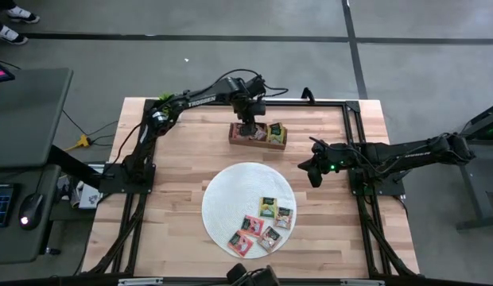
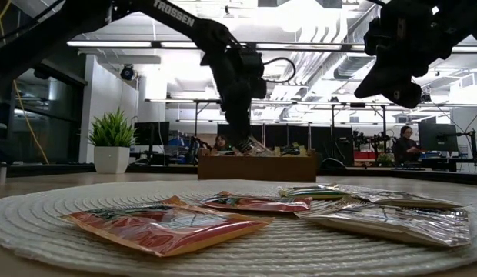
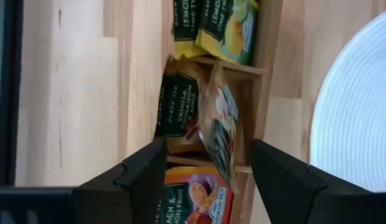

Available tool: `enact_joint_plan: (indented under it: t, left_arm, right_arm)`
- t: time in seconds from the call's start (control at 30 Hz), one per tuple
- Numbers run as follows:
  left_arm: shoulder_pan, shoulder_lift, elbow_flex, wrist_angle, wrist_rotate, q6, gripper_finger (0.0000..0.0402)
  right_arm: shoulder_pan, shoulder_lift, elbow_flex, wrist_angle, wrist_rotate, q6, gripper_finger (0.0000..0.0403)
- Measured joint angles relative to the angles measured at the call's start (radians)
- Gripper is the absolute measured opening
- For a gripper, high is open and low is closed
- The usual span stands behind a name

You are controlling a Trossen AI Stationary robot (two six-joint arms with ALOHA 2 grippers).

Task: Pick & Place Tea
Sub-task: Put the brown tea bag into the middle section of the wooden organizer

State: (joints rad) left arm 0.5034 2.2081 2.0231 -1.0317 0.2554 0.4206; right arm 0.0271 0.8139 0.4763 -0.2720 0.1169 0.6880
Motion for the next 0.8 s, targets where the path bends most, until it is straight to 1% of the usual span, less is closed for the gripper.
enact_joint_plan:
  t: [0.2,0.3,0.43,0.67,0.8]
  left_arm:
    - [0.000,0.011,-0.002,-0.022,0.010,-0.007,0.0223]
    - [0.000,0.010,-0.001,-0.023,0.027,-0.007,0.0207]
    - [0.000,0.010,-0.001,-0.021,0.025,-0.008,0.0166]
    - [0.000,0.010,-0.001,-0.023,0.023,-0.007,0.0082]
    - [0.000,0.010,-0.001,-0.023,0.024,-0.008,0.0048]
  right_arm:
    - [0.000,0.000,0.000,-0.002,0.001,0.000,0.0000]
    - [0.000,0.000,0.000,-0.002,0.004,0.000,0.0000]
    - [0.000,0.000,0.000,-0.002,0.007,-0.007,0.0000]
    - [0.000,0.000,0.000,-0.002,0.008,-0.013,0.0000]
    - [0.000,0.000,0.000,-0.002,0.008,-0.013,0.0000]
